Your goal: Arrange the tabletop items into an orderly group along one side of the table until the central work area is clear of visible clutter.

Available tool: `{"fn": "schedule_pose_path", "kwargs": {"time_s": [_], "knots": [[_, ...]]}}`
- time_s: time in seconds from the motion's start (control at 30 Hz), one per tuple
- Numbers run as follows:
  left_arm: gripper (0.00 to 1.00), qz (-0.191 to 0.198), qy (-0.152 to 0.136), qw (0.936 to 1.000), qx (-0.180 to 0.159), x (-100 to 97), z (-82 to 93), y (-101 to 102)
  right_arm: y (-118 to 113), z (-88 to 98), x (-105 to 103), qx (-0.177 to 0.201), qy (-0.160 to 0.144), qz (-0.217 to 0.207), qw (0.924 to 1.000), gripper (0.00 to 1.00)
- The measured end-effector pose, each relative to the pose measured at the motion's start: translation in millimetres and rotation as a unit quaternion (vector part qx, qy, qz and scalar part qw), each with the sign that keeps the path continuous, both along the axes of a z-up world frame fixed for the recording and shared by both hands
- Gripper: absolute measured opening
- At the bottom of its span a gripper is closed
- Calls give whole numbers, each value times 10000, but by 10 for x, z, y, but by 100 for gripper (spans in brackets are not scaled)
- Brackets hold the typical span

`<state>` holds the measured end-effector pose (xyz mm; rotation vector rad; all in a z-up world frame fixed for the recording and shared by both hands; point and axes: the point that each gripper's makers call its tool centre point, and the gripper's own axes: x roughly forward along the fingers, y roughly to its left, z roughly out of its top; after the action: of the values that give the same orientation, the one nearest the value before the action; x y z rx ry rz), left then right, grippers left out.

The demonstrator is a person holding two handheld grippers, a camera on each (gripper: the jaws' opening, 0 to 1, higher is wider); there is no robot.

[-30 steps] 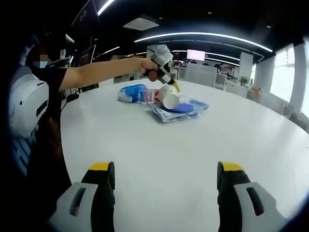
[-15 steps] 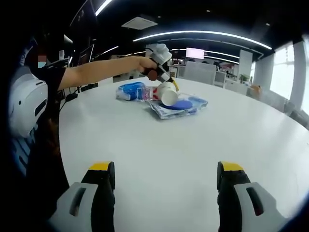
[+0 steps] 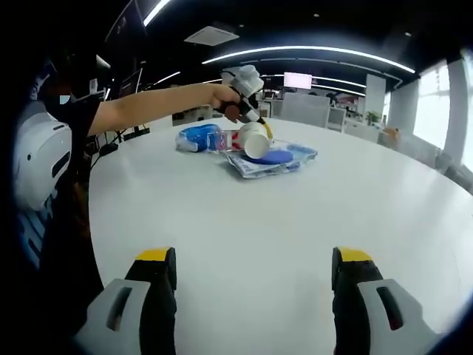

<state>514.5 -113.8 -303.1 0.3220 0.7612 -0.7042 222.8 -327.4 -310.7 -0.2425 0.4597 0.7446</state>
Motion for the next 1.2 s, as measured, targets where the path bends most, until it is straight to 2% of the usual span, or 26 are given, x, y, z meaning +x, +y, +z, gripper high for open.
{"fn": "schedule_pose_path", "kwargs": {"time_s": [0.27, 0.7, 0.93, 1.2], "knots": [[22, -66, 101, 9999, 18, -46, -102, -75, -34, -18, 4, 11, 26, -4, 10000, 83], [20, 46, 42, 10000, 18, -24, -87, -53, -14, -20, -2, 27, 37, 44, 10000, 83], [19, 11, -65, 10000, 67, -26, -54, -68, -24, -5, -18, 23, 18, 17, 10000, 83], [18, -31, -226, 9997, 17, -47, 87, -80, -44, 21, -49, 31, -14, -29, 10000, 83]]}}
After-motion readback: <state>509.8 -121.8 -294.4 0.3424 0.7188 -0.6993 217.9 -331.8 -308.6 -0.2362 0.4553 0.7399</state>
